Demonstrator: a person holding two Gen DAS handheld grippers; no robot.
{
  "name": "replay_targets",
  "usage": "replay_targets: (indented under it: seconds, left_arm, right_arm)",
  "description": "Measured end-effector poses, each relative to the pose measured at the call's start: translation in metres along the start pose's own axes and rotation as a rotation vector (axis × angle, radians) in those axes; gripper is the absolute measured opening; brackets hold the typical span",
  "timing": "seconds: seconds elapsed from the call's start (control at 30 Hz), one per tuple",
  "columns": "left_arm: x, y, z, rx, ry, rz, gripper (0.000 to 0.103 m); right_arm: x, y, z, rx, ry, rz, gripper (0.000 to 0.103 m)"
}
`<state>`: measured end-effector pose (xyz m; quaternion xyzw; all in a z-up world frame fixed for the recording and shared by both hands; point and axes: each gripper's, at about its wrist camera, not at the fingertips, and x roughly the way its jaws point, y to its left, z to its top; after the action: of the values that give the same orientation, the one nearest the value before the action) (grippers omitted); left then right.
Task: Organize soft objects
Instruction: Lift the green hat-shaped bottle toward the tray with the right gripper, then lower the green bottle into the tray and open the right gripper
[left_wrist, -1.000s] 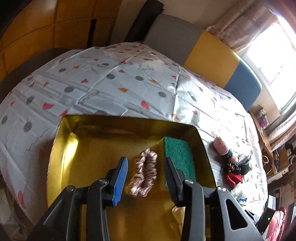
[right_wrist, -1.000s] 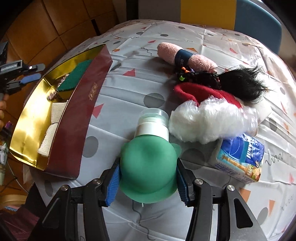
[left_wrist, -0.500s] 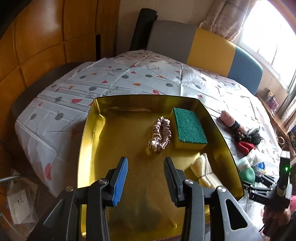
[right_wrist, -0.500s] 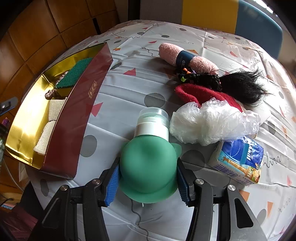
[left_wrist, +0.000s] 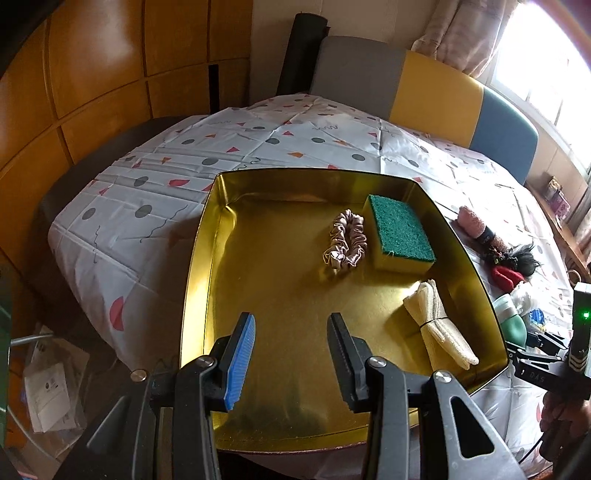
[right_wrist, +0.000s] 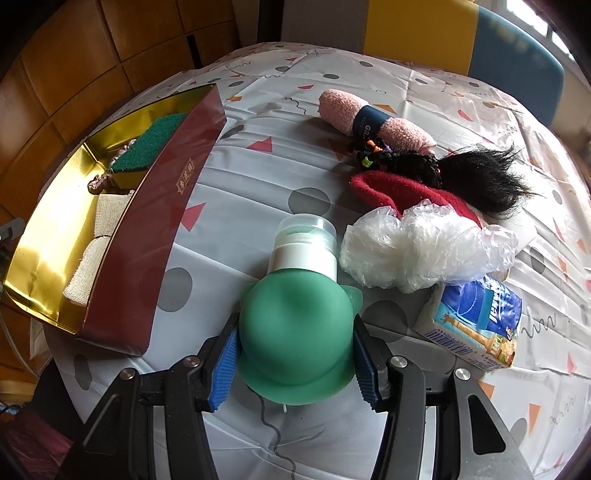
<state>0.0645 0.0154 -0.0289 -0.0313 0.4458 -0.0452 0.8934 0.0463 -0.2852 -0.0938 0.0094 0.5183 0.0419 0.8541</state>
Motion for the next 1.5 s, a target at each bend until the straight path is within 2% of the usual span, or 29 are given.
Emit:
replay_targets:
  seconds: [0.37,0.67,0.83,1.0,1.13,1.23,1.33,1.4,1.47,1.5]
  left_arm:
    - [-0.006,0.012,-0.001,-0.018,-0.023,-0.015,0.040]
    - [-0.001,0.020,-0.003,-0.034,-0.015,-0.032,0.040]
    - [-0.001,0.023,-0.003,-0.044,-0.011,-0.042,0.040]
    - [-0.008,0.034,0.002,-0.082,-0.041,-0.045,0.040]
    - [-0.010,0.045,0.005,-0.112,-0.051,-0.038,0.040]
    - [-0.010,0.050,0.005,-0.124,-0.053,-0.031,0.040]
    - [-0.009,0.054,0.003,-0.129,-0.046,-0.029,0.040]
    - [-0.008,0.055,0.002,-0.129,-0.043,-0.029,0.040]
    - [-0.007,0.055,0.001,-0.130,-0.041,-0.028,0.040]
    - [-0.006,0.055,0.001,-0.127,-0.040,-0.028,0.040]
  right_arm:
    - [-0.003,0.002,-0.001,0.015,-0.014,-0.021,0.054]
    - [-0.033,0.002,0.006,0.073,-0.086,-0.014,0.054]
    - [-0.053,0.015,0.016,0.063,-0.133,-0.006,0.054]
    - [-0.073,0.048,0.033,0.012,-0.197,0.053,0.054]
    - [-0.076,0.092,0.050,-0.064,-0.215,0.147,0.055]
    - [-0.064,0.130,0.059,-0.132,-0.193,0.195,0.055]
    - [-0.037,0.162,0.067,-0.178,-0.133,0.227,0.055]
    - [-0.016,0.177,0.073,-0.189,-0.091,0.230,0.057]
    - [0.001,0.184,0.076,-0.187,-0.069,0.212,0.067]
    - [0.009,0.188,0.077,-0.182,-0.057,0.204,0.067]
